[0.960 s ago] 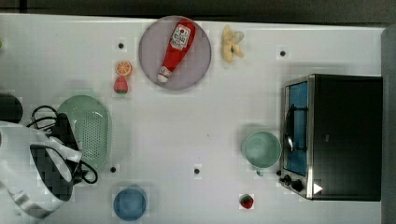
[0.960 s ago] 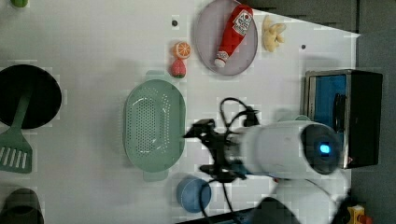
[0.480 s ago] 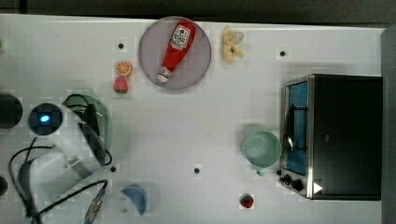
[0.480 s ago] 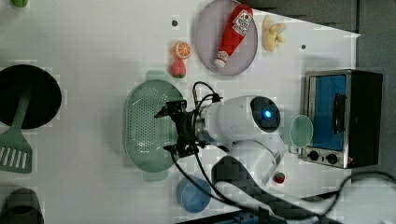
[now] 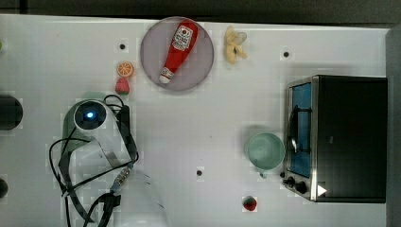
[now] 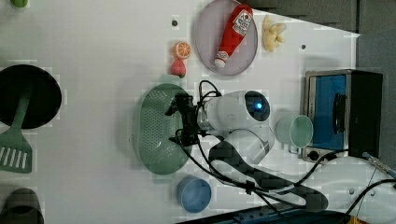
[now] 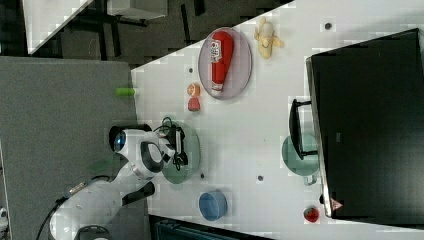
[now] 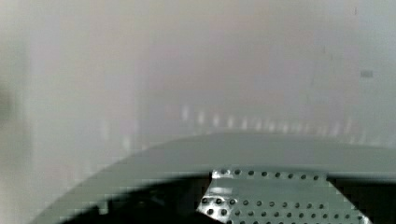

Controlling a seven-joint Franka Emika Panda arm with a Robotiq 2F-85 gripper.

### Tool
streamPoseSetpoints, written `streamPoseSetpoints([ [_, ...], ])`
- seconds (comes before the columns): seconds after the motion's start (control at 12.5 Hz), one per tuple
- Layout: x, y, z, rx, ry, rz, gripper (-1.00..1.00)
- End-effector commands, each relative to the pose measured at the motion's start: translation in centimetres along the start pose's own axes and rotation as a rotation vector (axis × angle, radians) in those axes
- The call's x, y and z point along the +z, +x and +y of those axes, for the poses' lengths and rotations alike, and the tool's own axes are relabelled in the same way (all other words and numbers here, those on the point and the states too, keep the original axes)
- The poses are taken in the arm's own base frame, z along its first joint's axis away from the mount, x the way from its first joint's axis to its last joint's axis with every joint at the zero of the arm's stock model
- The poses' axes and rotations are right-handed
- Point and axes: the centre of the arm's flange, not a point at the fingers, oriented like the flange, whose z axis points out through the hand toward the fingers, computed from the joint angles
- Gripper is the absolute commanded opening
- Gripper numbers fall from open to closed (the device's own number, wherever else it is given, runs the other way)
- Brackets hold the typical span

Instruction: Drag strainer left to right.

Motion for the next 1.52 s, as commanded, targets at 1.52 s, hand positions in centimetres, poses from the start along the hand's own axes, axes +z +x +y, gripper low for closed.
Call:
streamPoseSetpoints([
  [1.52, -6.5, 24.4, 1.9, 0.093, 0.057, 0.165, 1.0],
])
